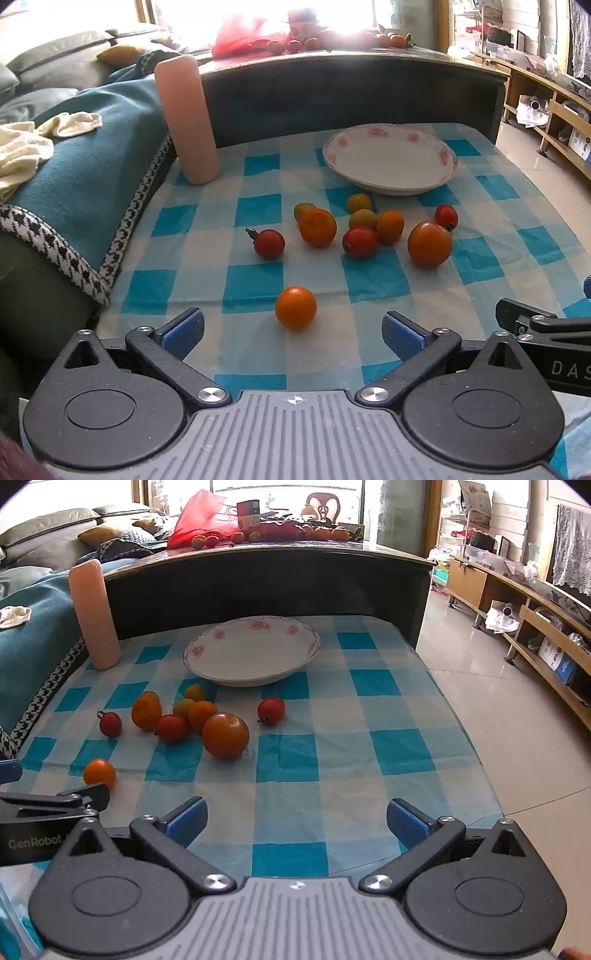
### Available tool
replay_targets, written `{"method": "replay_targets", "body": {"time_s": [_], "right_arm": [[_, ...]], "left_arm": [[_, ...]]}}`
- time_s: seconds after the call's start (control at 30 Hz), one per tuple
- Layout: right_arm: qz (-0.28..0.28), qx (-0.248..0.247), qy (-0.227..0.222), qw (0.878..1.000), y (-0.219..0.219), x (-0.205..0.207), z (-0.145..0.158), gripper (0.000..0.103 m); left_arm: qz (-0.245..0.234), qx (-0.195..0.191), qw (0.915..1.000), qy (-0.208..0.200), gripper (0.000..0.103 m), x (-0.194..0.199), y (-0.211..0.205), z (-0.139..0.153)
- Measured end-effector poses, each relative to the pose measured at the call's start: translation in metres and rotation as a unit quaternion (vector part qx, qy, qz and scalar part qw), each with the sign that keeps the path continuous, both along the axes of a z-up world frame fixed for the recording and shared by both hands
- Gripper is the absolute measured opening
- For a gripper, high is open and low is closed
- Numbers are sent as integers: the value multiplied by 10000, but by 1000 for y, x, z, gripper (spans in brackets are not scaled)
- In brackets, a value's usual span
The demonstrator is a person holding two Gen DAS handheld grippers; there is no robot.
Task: Organize fruits
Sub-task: 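Move both tools forward toward the scattered fruits on the tablecloth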
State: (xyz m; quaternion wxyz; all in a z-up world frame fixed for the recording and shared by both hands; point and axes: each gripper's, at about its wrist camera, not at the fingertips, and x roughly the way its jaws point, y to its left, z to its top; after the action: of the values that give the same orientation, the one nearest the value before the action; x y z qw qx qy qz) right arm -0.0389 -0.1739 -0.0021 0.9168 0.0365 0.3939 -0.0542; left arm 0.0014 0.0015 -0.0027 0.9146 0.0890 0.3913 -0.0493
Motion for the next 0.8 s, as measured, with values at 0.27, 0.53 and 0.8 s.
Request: {"method": "replay_targets", "body": {"time_s": [0.27, 0.53, 0.8], "right_arm": [[-7, 22, 35, 10000, -6, -1, -8, 103], [-18, -8, 65, 10000, -4, 1, -4, 103], [-25, 4, 106, 9999, -4, 2, -6, 103]], "left_arm": [[31, 41, 10000, 7, 103, -2, -2, -4], [36, 7, 10000, 57, 103, -2, -1, -5], [34, 8, 9999, 101, 103, -2, -2, -6]]}}
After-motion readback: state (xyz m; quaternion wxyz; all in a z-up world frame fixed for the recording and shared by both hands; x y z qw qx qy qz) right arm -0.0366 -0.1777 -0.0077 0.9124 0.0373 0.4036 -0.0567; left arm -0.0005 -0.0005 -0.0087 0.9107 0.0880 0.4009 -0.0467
